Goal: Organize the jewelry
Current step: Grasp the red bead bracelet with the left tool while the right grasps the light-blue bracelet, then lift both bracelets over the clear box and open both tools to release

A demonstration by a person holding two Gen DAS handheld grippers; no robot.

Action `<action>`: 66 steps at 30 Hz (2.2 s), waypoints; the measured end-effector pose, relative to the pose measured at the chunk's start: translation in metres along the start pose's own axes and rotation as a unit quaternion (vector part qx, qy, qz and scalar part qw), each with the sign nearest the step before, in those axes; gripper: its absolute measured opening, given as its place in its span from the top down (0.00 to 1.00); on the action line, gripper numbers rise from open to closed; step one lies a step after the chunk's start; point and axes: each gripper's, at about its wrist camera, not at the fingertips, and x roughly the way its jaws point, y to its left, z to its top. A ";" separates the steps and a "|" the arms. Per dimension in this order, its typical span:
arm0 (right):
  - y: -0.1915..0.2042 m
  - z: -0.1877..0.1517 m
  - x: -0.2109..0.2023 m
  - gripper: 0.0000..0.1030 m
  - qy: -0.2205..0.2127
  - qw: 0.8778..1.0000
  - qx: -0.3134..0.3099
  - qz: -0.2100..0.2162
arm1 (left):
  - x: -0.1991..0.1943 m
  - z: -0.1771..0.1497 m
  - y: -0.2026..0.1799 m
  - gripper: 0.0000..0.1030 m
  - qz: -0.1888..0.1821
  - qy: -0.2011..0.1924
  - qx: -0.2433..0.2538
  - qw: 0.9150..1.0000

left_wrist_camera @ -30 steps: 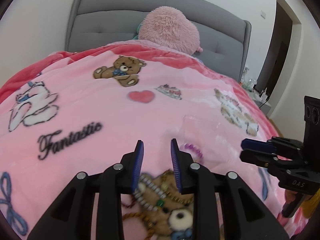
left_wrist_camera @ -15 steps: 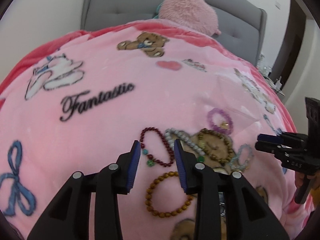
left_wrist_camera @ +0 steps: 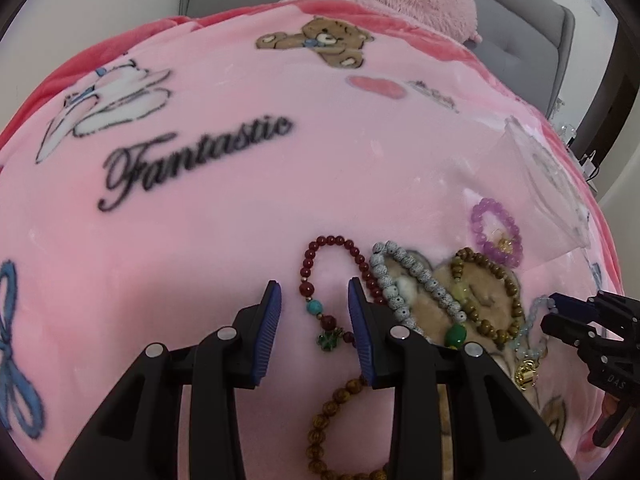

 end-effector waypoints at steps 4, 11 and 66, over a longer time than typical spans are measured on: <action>0.002 0.001 0.002 0.75 0.003 1.000 -0.006 0.000 | 0.004 -0.002 -0.004 0.67 0.011 0.007 0.004 1.000; -0.002 0.001 0.003 0.81 0.005 1.000 0.012 0.005 | 0.005 -0.002 -0.001 0.86 0.005 0.006 -0.007 1.000; 0.006 0.091 -0.098 0.92 -0.185 0.982 -0.044 -0.005 | -0.101 0.084 -0.106 0.93 -0.204 -0.147 0.077 0.965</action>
